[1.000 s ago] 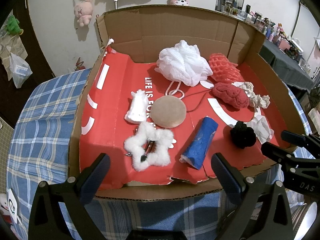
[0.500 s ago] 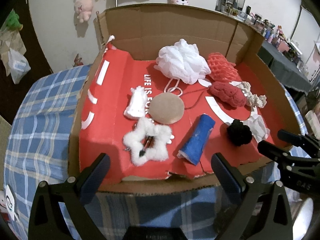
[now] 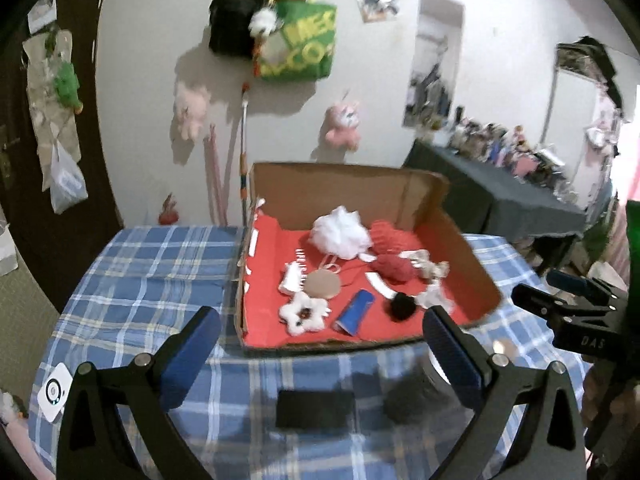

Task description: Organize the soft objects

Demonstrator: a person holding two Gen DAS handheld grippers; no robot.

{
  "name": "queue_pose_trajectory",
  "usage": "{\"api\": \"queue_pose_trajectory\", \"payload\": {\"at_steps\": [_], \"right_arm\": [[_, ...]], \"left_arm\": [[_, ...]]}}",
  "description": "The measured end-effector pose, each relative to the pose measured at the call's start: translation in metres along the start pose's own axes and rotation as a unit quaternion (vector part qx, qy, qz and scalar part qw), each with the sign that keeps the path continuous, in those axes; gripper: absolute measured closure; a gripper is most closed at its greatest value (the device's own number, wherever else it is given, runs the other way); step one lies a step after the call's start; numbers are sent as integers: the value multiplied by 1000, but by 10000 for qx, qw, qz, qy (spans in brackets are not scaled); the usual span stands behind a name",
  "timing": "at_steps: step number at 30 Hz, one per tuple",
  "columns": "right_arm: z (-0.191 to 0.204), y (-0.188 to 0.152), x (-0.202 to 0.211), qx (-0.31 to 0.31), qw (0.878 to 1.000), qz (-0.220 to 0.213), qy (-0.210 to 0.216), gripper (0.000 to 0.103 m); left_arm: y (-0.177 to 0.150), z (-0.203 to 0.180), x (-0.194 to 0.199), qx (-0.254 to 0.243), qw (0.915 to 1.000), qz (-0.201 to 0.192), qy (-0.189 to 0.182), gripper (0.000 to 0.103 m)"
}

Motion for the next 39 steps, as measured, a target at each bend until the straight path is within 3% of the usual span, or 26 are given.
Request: {"api": "queue_pose_trajectory", "payload": {"at_steps": [6, 10, 17, 20, 29, 39], "right_arm": [[28, -43, 51, 280, 9984, -492, 84, 4], [37, -83, 54, 367, 9977, -567, -55, 4], [25, -143, 10, 202, 9994, -88, -263, 4], [16, -161, -16, 98, 9992, 239, -316, 4], [-6, -181, -46, -143, 9965, 561, -599, 3], [-10, -182, -44, -194, 9957, 535, -736, 2]], "left_arm": [[-42, -7, 37, 63, 9996, -223, -132, 0], [-75, -8, 25, 205, 9997, -23, -118, 0], [-146, -17, -39, 185, 9958, 898, 34, 0], [-162, -21, -51, 143, 9939, 1091, 85, 0], [-182, -35, -72, -281, 9904, 1252, 514, 0], [-184, -35, -72, -223, 9911, 1195, 551, 0]]}}
Point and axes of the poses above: each gripper's, at about its wrist camera, not at the fingertips, and x roughly against the way its jaws point, z to its left, y to its top, the point moved 8 cm from there along -x, roughly the way its jaws point, and after that the axes turned 7 degrees about y, right-handed, at the moved point
